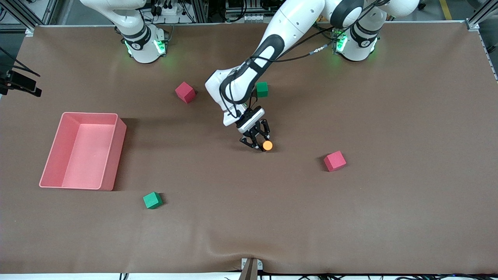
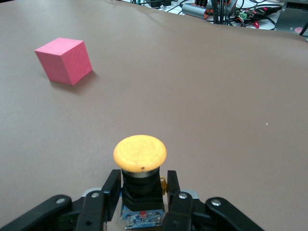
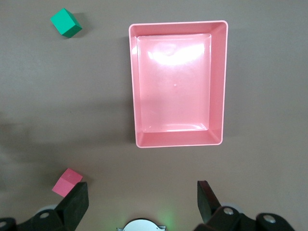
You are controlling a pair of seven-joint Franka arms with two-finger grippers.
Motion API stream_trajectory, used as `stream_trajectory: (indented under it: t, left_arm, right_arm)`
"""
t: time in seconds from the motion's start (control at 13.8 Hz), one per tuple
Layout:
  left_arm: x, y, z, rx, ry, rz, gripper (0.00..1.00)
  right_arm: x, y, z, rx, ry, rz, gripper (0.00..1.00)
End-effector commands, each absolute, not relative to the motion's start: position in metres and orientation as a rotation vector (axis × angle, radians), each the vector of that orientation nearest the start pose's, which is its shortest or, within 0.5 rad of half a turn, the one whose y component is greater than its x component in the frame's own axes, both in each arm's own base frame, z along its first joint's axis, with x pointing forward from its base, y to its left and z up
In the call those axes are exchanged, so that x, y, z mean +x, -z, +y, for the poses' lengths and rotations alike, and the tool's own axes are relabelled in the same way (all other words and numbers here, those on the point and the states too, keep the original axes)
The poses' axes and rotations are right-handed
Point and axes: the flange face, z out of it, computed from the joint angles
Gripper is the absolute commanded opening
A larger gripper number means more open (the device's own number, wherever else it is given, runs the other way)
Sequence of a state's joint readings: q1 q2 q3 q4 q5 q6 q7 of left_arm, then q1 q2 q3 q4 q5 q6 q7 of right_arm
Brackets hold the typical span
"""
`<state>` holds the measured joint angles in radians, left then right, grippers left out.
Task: Place and upright button with both arms
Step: 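Set the button upright on the table and open the left gripper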
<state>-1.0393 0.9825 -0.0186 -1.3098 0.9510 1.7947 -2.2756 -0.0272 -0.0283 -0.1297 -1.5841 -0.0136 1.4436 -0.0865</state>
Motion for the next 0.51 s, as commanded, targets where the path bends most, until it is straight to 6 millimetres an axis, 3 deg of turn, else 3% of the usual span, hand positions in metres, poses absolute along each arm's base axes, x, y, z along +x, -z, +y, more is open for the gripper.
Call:
stream_trajectory:
  t: [0.0,0.43]
  left_arm:
    - [0.398,-0.146,-0.579,-2.258,1.266,-0.915,0.00]
    - [0.388,-0.124,-0.576,-2.224,1.281,-0.868,0.00]
  right_arm:
    - [0.526,-0.622,-0.085,-3.137,-0.168,0.095,1.00]
    - [0.525,-0.624,-0.086,-3.137,-0.168,0.098,1.00]
